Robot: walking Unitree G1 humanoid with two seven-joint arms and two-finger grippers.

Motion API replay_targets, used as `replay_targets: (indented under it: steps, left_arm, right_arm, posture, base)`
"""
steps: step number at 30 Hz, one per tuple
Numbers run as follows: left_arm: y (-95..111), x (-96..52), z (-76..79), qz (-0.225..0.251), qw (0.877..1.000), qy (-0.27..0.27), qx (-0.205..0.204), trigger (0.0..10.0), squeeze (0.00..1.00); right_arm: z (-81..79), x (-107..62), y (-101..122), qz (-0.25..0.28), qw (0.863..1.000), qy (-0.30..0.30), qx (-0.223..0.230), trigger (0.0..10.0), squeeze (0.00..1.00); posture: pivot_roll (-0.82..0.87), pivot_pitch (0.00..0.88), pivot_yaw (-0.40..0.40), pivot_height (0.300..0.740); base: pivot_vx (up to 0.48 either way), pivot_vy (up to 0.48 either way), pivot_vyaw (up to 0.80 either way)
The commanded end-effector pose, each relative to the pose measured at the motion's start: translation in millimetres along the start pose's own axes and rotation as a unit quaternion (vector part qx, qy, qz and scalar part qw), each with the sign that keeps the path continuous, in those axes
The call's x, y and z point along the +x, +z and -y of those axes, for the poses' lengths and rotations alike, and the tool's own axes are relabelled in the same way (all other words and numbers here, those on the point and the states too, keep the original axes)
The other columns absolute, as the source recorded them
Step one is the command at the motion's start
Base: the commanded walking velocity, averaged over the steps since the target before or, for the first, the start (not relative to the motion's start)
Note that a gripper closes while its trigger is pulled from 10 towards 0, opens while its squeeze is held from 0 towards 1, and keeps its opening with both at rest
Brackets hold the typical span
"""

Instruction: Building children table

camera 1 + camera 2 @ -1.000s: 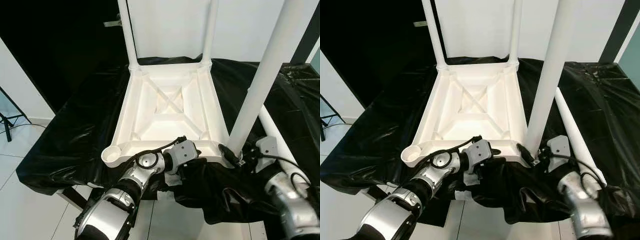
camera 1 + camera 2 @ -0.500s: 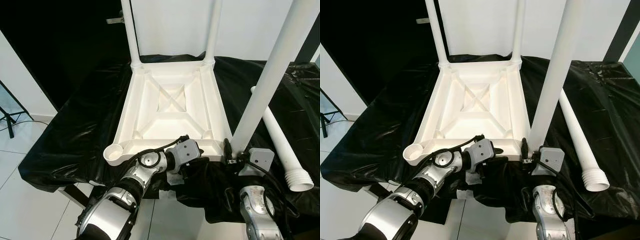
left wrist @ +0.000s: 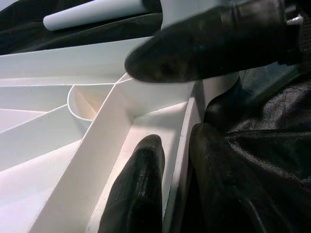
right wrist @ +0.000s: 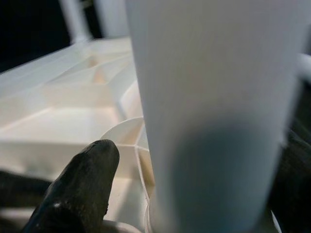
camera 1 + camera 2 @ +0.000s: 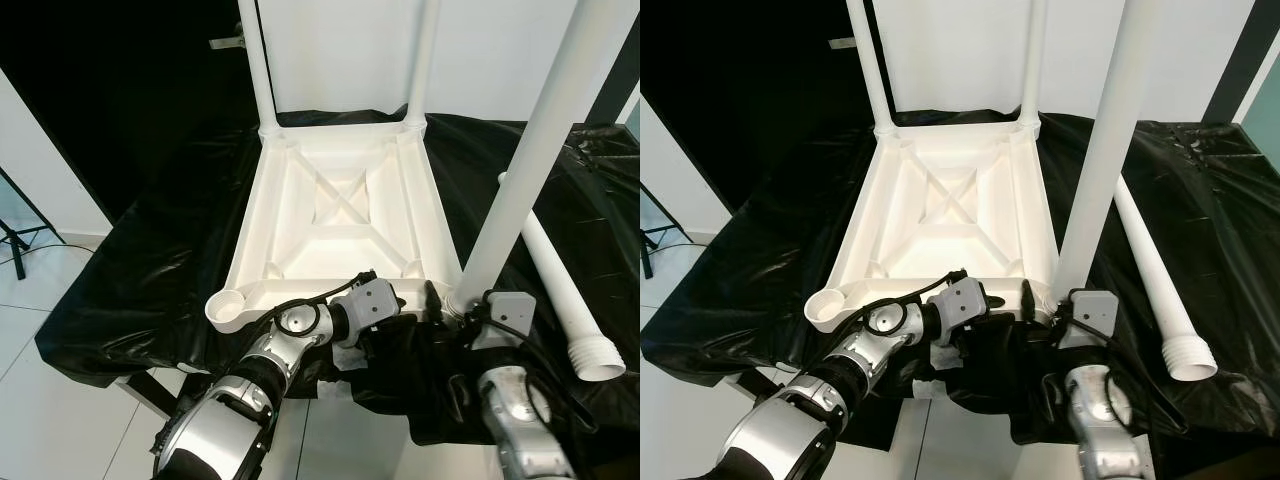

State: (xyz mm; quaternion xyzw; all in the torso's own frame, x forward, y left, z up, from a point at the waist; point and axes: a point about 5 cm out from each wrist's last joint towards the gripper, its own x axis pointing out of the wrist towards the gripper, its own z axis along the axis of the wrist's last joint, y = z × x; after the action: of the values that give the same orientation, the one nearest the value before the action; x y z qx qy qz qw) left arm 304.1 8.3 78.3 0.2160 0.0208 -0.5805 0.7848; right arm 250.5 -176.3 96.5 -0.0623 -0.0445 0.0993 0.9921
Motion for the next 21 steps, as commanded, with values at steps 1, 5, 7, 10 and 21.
replay_targets:
  steps: [1, 5, 7, 10, 21]
  left_arm:
    - [-35, -6.3, 20.6, -0.079, 0.996, -0.006, -0.051, 10.0, 0.00]
    - [-35, -6.1, 20.5, -0.079, 0.996, -0.007, -0.049, 10.0, 0.00]
    - [-35, -6.2, 20.4, -0.079, 0.996, -0.008, -0.049, 10.0, 0.00]
    - [-35, -6.0, 20.4, -0.079, 0.996, -0.007, -0.049, 10.0, 0.00]
    - [-37, -7.3, 22.1, -0.080, 0.995, -0.006, -0.052, 10.0, 0.00]
  right_arm:
    - [-9.5, 0.6, -8, -0.022, 0.999, 0.040, 0.021, 10.0, 0.00]
    - [2.9, 0.1, -5, -0.025, 0.996, 0.086, 0.000, 3.0, 0.00]
    - [4.2, 0.8, -2, -0.019, 0.995, 0.099, -0.006, 0.0, 0.00]
    - [1.0, 1.9, 2, -0.009, 0.993, 0.122, -0.005, 0.0, 0.00]
    - [-8.6, 0.6, -7, -0.041, 0.985, 0.167, 0.016, 0.0, 0.00]
  posture:
    - [-0.12, 0.000, 0.046, 0.740]
    - [-0.13, 0.000, 0.048, 0.740]
    - [-0.13, 0.000, 0.048, 0.740]
    - [-0.12, 0.000, 0.045, 0.740]
    - [-0.11, 0.000, 0.047, 0.740]
  base:
    - [0.000, 0.000, 0.00]
    - [0.000, 0.000, 0.00]
    - [0.000, 0.000, 0.00]
    - [0.000, 0.000, 0.00]
    - [0.000, 0.000, 0.00]
